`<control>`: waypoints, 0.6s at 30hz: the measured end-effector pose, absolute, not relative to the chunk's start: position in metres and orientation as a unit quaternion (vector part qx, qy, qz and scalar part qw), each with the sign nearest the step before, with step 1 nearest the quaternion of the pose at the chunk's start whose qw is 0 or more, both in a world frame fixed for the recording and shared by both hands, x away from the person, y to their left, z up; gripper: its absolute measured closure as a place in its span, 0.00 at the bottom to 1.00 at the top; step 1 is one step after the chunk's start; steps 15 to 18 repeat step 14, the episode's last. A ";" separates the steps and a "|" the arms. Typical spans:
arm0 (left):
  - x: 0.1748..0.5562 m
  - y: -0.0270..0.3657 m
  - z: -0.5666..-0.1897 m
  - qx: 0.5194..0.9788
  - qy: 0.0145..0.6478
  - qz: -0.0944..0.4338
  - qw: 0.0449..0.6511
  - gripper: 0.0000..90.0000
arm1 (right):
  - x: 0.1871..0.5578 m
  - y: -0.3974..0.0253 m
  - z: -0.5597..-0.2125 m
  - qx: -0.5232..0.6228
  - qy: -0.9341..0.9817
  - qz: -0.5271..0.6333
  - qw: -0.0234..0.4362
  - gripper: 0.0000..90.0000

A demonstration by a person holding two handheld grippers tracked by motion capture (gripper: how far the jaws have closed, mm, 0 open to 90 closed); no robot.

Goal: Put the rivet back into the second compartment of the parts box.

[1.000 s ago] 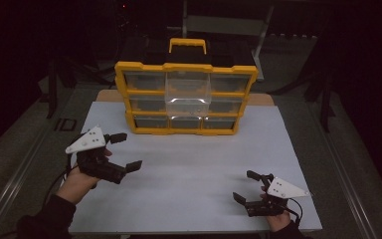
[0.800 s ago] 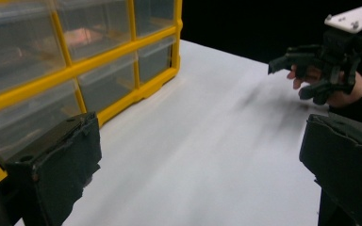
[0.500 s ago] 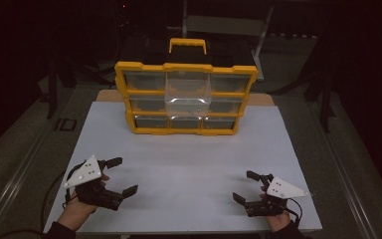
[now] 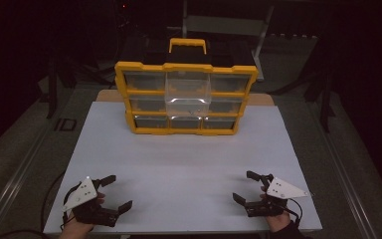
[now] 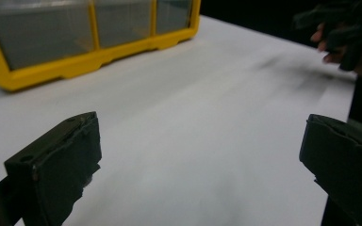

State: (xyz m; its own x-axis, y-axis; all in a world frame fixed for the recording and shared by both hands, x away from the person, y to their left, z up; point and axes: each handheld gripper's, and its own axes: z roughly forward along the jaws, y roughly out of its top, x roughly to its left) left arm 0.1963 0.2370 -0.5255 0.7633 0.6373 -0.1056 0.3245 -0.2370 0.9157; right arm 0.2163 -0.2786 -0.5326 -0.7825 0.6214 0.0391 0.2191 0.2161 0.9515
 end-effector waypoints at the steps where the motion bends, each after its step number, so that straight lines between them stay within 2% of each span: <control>1: 0.195 0.238 -0.526 0.772 0.313 0.147 0.533 0.00 | 0.216 -0.278 -0.532 0.277 0.759 0.562 0.179 0.12; 8: 0.195 0.243 -0.532 0.759 0.333 0.178 0.531 0.00 | 0.216 -0.278 -0.533 0.276 0.761 0.559 0.179 0.12; 18: 0.195 0.242 -0.538 0.768 0.334 0.171 0.518 0.00 | 0.216 -0.278 -0.533 0.276 0.762 0.558 0.180 0.12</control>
